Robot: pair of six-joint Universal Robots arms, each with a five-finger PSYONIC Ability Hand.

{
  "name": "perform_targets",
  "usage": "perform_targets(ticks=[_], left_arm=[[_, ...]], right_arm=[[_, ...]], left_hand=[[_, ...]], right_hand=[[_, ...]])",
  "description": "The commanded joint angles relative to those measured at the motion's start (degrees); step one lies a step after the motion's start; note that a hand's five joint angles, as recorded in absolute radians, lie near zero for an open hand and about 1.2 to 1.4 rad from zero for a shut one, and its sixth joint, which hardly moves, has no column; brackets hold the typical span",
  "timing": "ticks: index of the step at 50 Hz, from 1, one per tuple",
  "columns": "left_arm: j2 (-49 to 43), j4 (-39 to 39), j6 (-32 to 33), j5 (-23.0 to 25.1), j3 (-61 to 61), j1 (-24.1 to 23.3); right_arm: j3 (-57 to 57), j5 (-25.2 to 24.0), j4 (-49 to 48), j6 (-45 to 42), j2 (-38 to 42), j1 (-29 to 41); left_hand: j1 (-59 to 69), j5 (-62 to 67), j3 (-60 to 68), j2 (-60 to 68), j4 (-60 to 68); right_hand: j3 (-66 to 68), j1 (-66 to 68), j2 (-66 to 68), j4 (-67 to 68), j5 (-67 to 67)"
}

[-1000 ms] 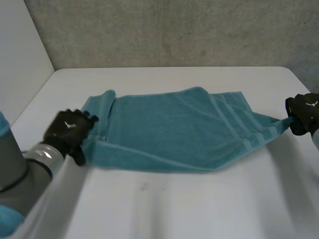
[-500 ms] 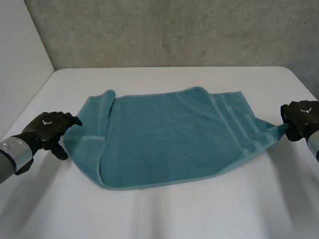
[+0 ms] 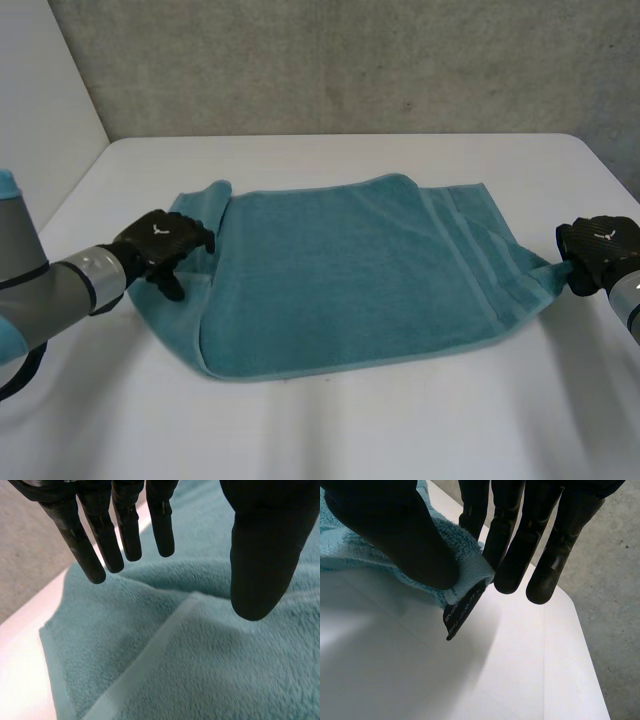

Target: Fold the laundry

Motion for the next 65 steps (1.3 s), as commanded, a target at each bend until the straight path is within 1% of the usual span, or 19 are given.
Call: perform_targets(ticks=[1, 6, 20, 31, 33, 37, 38, 39, 40, 43, 44, 46, 48, 53, 57, 60, 63, 64, 65], left_arm=[[-3.57, -5.9, 8.29, -3.87, 3.89, -1.83], [-4.1, -5.73, 8.56, -4.31, 4.77, -3.5], [-7.08, -5.64, 8.99, -6.42, 6.87, -3.59], [-7.7, -5.73, 8.99, -7.56, 7.67, -3.68], [-7.61, -5.73, 8.99, -7.56, 7.58, -3.68], [-7.61, -5.73, 8.99, -7.65, 7.58, -3.94], [-7.61, -5.73, 8.99, -7.65, 7.58, -3.94], [-7.52, -5.73, 8.99, -7.65, 7.41, -4.03], [-7.18, -5.73, 8.99, -7.74, 6.97, -4.03], [-6.73, -5.64, 9.08, -8.44, 6.61, -4.12], [-6.21, -5.64, 9.08, -9.14, 6.35, -4.12], [-5.33, -5.46, 9.08, -9.93, 6.0, -4.12], [-3.57, -4.94, 8.91, -10.81, 5.3, -4.12], [1.87, -2.74, 8.56, -10.81, 1.35, -3.42], [7.41, -0.11, 8.47, -10.73, -4.1, -1.93], [11.62, 2.0, 8.38, -10.55, -9.54, 1.14], [16.28, 2.18, 8.38, -10.37, -13.76, 4.22], [17.95, 2.18, 8.38, -10.29, -15.08, 5.19], [20.57, 2.01, 8.38, -10.11, -17.53, 7.11]], right_arm=[[0.12, -0.06, 0.0, -0.23, -0.03, -0.02], [0.12, -0.06, 0.08, -0.23, 0.06, 0.07], [0.3, -0.06, 0.08, -0.67, 0.32, 0.07], [0.56, 0.03, 0.08, -2.25, 0.58, -0.02], [0.65, -0.06, 0.08, -2.25, 0.58, -0.02], [0.65, -0.06, 0.08, -2.25, 0.58, 0.07], [0.65, 0.02, 0.08, -2.25, 0.58, 0.07], [0.65, 0.03, 0.08, -2.25, 0.58, 0.07], [0.65, 0.03, 0.08, -2.25, 0.58, -0.02], [0.65, 0.03, 0.08, -2.25, 0.58, -0.02], [0.65, 0.03, 0.08, -2.25, 0.58, -0.02], [0.56, 0.03, 0.08, -2.25, 0.58, -0.02], [0.47, 0.03, 0.17, -2.25, 0.5, -0.02], [-0.05, 0.11, 0.79, -2.43, -0.29, 0.07], [-1.02, 0.2, 4.38, -4.18, -2.4, -0.28], [-3.04, 0.2, 9.65, -6.82, -5.12, -0.46], [-4.45, 0.29, 14.04, -8.84, -6.88, -0.46], [-5.32, 0.2, 16.84, -10.15, -8.19, -0.46], [-5.76, 0.29, 18.44, -10.95, -8.99, -0.46]], left_hand=[[2.79, 3.13, 3.21, 3.2, 3.03], [2.62, 2.97, 3.05, 3.03, 2.86], [0.27, 0.61, 0.69, 0.68, 0.51], [1.61, 1.96, 2.04, 2.02, 1.85], [5.47, 5.81, 5.89, 5.87, 5.7], [17.56, 17.9, 17.98, 17.96, 17.79], [17.59, 17.94, 18.02, 18.0, 17.83], [23.59, 23.93, 24.01, 23.99, 23.82], [34.14, 34.48, 34.56, 34.54, 34.37], [41.79, 42.13, 42.21, 42.19, 42.02], [47.81, 48.15, 48.23, 48.22, 48.05], [51.2, 51.55, 51.63, 51.61, 51.44], [51.21, 51.56, 51.64, 51.62, 51.45], [51.21, 51.56, 51.64, 51.62, 51.45], [51.21, 51.56, 51.64, 51.62, 51.45], [51.21, 51.56, 51.64, 51.62, 51.45], [51.21, 51.56, 51.64, 51.62, 51.45], [51.21, 51.56, 51.64, 51.62, 51.45], [51.21, 51.56, 51.64, 51.62, 51.45]], right_hand=[[12.0, 25.35, 12.45, 11.69, 13.32], [12.0, 25.35, 12.45, 11.69, 13.32], [12.0, 25.35, 12.45, 11.69, 13.32], [12.0, 25.35, 12.45, 11.69, 13.32], [12.0, 25.35, 12.45, 11.69, 13.32], [12.0, 25.35, 12.45, 11.69, 13.32], [12.0, 25.35, 12.45, 11.69, 13.32], [12.0, 25.35, 12.45, 11.69, 13.32], [12.0, 25.35, 12.45, 11.69, 13.32], [12.0, 25.35, 12.45, 11.69, 13.32], [12.0, 25.35, 12.45, 11.69, 13.32], [12.0, 25.35, 12.45, 11.69, 13.32], [12.0, 25.35, 12.45, 11.69, 13.32], [12.0, 25.35, 12.45, 11.69, 13.32], [12.0, 25.35, 12.45, 11.69, 13.32], [12.0, 25.35, 12.45, 11.69, 13.32], [12.0, 25.35, 12.45, 11.69, 13.32], [12.0, 25.35, 12.45, 11.69, 13.32], [12.0, 25.35, 12.45, 11.69, 13.32]])
